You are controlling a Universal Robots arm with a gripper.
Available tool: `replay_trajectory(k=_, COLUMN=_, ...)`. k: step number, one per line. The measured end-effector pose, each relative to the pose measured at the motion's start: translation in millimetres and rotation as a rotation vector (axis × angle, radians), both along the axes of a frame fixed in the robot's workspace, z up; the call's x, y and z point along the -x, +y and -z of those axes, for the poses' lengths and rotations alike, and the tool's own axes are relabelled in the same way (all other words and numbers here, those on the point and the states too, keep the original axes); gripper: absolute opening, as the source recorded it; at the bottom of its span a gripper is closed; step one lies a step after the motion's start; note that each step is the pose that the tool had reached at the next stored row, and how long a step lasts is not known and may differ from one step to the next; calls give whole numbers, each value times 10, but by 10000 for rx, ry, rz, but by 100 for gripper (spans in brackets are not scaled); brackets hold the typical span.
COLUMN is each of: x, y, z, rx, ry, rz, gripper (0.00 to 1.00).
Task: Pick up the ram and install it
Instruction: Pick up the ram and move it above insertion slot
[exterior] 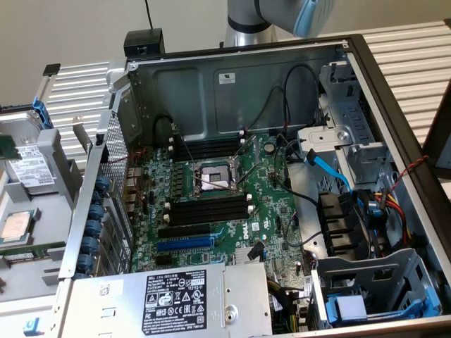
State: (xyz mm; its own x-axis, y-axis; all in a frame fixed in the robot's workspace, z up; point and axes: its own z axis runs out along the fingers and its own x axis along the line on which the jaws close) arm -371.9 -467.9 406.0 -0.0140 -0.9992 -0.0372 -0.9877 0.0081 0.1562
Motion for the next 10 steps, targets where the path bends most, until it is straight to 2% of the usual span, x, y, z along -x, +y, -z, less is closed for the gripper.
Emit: replay_trajectory(k=10, x=-315, y=49, z=0, rx=0, ry=0, rz=0, gripper=12)
